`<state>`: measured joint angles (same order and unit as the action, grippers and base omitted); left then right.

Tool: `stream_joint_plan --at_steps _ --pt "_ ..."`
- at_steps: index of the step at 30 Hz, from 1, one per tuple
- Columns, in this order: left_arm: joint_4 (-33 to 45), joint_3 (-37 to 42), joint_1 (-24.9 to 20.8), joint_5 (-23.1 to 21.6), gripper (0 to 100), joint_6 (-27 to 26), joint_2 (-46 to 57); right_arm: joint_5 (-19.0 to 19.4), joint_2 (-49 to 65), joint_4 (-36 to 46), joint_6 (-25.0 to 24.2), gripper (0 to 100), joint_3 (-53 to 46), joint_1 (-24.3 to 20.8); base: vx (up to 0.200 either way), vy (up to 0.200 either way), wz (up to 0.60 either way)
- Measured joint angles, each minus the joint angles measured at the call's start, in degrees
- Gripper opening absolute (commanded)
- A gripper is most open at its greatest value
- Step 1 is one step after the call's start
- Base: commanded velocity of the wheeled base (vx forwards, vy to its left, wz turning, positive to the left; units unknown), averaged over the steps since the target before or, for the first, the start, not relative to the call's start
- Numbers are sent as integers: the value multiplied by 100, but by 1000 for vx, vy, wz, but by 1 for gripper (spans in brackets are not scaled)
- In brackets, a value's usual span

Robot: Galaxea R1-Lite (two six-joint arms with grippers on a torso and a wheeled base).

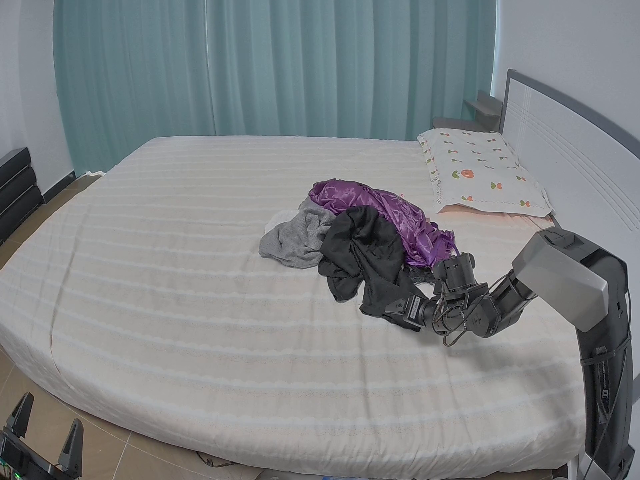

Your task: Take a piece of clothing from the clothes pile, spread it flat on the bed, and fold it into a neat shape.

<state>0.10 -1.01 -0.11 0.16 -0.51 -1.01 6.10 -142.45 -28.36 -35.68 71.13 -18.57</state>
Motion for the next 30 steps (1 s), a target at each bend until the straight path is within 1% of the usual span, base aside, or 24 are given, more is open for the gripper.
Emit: stream_joint_plan --at_steps 10,21,30 --pt "0 0 1 0 100 -2 -2 -38 -334 503 0 100 706 138 0 0 0" --pt "0 0 1 0 100 -2 -2 -40 -518 901 7 100 1206 127 0 0 0" --pt "0 0 1 0 100 -2 0 -150 -629 1325 10 100 1580 115 0 0 0"
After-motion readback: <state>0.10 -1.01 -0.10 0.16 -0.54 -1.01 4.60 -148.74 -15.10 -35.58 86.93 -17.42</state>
